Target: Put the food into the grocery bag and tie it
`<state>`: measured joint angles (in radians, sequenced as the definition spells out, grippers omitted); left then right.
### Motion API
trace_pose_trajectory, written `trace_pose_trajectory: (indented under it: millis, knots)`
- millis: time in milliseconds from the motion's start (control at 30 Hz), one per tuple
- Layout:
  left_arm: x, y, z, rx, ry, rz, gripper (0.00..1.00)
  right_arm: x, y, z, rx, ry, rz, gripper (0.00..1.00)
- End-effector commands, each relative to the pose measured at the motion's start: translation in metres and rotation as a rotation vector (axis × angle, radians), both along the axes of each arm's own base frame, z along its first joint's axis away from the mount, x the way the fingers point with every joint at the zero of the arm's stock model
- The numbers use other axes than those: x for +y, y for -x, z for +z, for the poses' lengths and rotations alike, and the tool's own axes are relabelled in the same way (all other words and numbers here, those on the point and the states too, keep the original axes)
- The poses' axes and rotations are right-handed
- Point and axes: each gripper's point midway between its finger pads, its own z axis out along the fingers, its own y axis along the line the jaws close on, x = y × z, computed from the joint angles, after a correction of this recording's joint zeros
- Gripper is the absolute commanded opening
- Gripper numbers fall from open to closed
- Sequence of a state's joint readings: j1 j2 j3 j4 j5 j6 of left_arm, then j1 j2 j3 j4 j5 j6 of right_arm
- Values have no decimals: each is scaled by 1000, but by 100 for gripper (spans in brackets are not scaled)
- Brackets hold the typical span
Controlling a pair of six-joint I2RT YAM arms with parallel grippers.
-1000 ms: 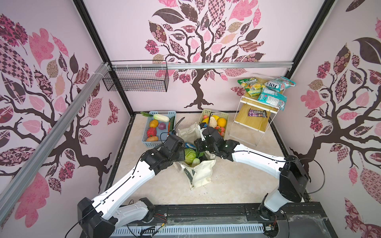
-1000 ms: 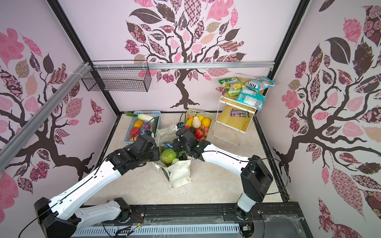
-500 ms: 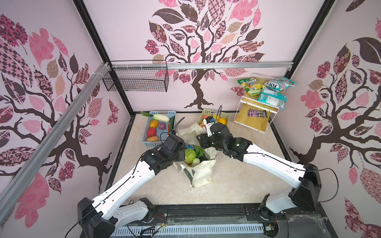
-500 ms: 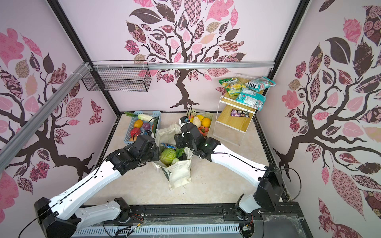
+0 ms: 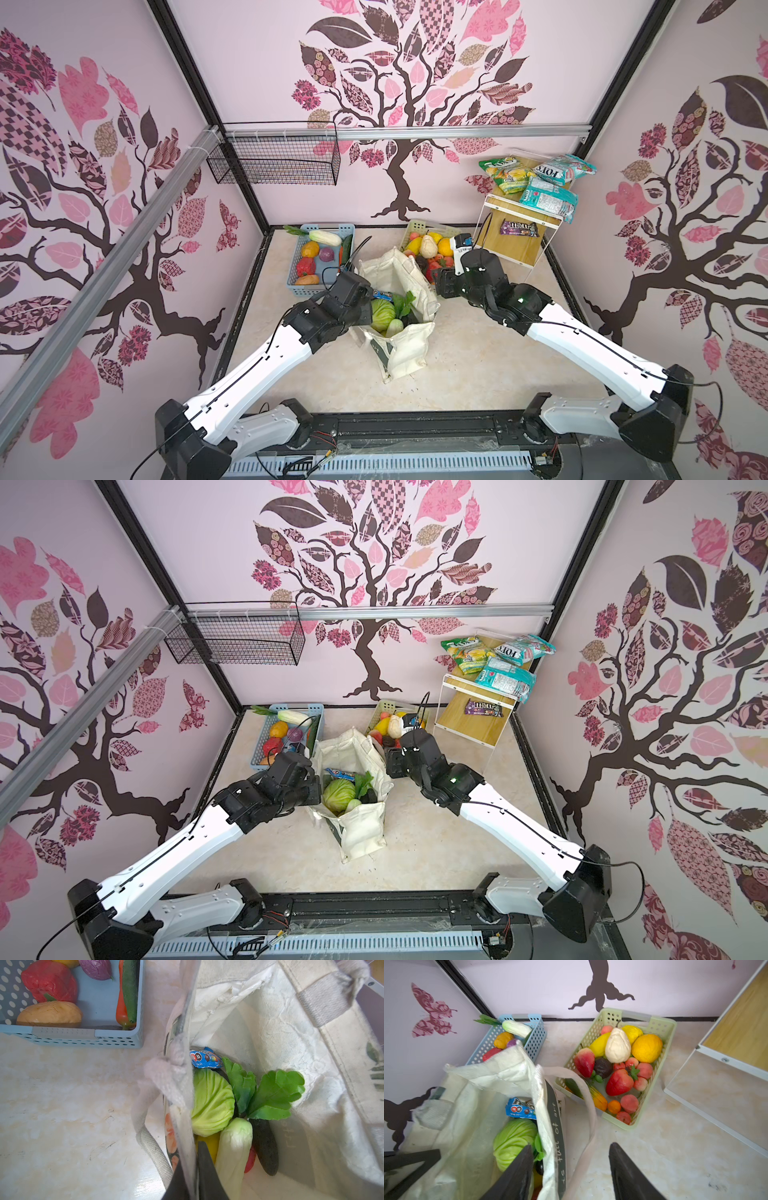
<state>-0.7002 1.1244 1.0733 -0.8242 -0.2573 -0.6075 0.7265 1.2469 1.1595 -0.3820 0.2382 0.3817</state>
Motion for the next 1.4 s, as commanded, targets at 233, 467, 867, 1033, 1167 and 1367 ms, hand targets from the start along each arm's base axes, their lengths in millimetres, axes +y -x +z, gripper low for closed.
trace_pose_trajectory:
  millis: [233,467,867,1033,1167,1367]
  knots:
    - [-2,-1,5,-15,21,3,11,25,5,-21,84,-40,101,53]
    - [-4,-4,4,-19,19,3,11,38,7,-35,135,-48,151,48]
    - [-1,-5,2,-32,16,16,11,45,12,-46,162,-86,180,14]
    - [-1,-8,6,-47,17,21,11,45,14,-40,154,-112,176,3]
    - [-4,-12,9,-56,10,13,11,45,18,-34,157,-142,186,0]
    - [-9,-21,14,-73,5,7,11,42,33,-27,159,-183,189,0]
